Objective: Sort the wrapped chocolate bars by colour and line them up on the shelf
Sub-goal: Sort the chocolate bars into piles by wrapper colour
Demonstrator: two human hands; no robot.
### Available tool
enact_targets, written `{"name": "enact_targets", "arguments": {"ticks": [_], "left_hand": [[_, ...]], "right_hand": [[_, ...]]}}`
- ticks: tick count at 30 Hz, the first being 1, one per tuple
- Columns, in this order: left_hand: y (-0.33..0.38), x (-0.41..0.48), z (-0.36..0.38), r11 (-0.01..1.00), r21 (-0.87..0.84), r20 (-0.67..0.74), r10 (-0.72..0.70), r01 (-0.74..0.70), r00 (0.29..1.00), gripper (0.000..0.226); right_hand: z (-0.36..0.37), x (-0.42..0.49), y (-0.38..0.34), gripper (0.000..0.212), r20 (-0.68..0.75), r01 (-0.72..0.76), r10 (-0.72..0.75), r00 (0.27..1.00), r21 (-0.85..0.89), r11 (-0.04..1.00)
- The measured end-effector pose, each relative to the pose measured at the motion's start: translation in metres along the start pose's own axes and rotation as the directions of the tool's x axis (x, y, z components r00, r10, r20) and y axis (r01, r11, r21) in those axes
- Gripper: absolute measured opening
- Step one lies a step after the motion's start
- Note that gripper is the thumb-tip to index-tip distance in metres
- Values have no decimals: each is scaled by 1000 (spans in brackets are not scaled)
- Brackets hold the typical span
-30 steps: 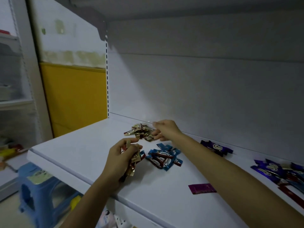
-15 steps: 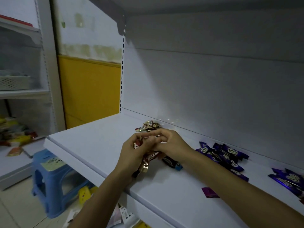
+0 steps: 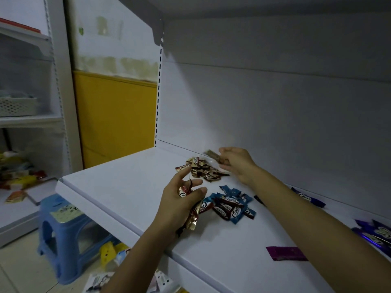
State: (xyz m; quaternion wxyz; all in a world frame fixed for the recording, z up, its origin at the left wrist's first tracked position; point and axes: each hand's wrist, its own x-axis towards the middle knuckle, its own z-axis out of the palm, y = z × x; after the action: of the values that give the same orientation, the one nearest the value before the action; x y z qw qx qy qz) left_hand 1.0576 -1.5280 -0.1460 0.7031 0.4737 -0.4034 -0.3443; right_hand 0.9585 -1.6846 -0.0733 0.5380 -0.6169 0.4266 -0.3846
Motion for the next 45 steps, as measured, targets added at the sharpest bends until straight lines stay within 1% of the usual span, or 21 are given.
{"name": "enact_targets", "arguments": {"ticks": [2,3,4,6,9,11,13,15,18,22,25,27,29,31,32,33,35,39,41,43,45], "left_hand": [[-2,0,-1,999,27,4,20,-20,1000,43],[-2,0,-1,999,25,6,36,-36,999,38],[-1,-1,-1,999,22,4,49,-49,999,34],[-2,-1,1,997,43,-9,70,-69,998,27],[-2,-1,2,986,119,-22,120,-116,993,20],[-3,-2,2,971,173,-20,172,-166,985,18],[-3,-2,1,960,210,-6,188,-183,982,21],[-3,-3,1,960,212,14,186,-185,982,23],[-4,-3,3,960,234,8,154,-152,988,20],[-4,-3,3,971,220,10,98,-97,995,22],[-3,-3,2,976,203,-9,89,-85,996,22],[-2,-3,2,984,159,-31,89,-83,996,23],[-1,-2,2,992,106,-64,81,-74,995,20],[2,-3,2,997,36,-116,69,-65,991,18],[4,-2,1,998,-8,-151,54,-56,987,18],[6,-2,0,997,-68,-189,22,-35,982,17],[10,0,-4,960,-278,-248,-86,14,965,14],[14,1,-11,841,-538,-333,-265,49,905,12],[15,-1,-12,769,-638,-326,-321,44,889,14],[16,-2,-15,700,-713,-289,-358,50,888,24],[16,-3,-17,636,-770,-240,-374,58,896,35]], "right_hand": [[-1,4,4,32,36,12,-4,999,-234,972],[1,0,5,31,59,41,-24,998,-305,952],[3,-8,7,28,82,78,-53,995,-337,938],[6,-31,7,26,142,151,-111,984,-306,940],[11,-70,6,43,348,324,-238,907,-215,921],[13,-88,9,37,447,429,-267,854,-316,846],[15,-94,13,23,439,463,-263,859,-448,765],[14,-93,12,16,405,447,-277,871,-421,789],[5,-83,0,18,265,345,-276,924,-265,900],[-7,-54,-6,7,138,123,-111,984,-85,989],[-11,-29,-10,18,39,5,-8,999,88,996],[-12,-19,-11,21,48,-62,56,997,115,991],[-10,-21,-5,29,102,-67,70,992,-29,997],[-2,-37,5,36,209,44,1,978,-211,976],[3,-49,11,38,280,120,-47,959,-251,960],[7,-62,16,42,344,185,-89,935,-257,949],[16,-90,25,54,431,295,-171,886,-238,926],[39,-117,41,59,479,410,-251,841,-264,873],[54,-116,42,47,444,471,-325,835,-270,840],[68,-111,38,28,414,520,-385,825,-289,804],[78,-105,34,21,400,534,-404,823,-301,790]]}}
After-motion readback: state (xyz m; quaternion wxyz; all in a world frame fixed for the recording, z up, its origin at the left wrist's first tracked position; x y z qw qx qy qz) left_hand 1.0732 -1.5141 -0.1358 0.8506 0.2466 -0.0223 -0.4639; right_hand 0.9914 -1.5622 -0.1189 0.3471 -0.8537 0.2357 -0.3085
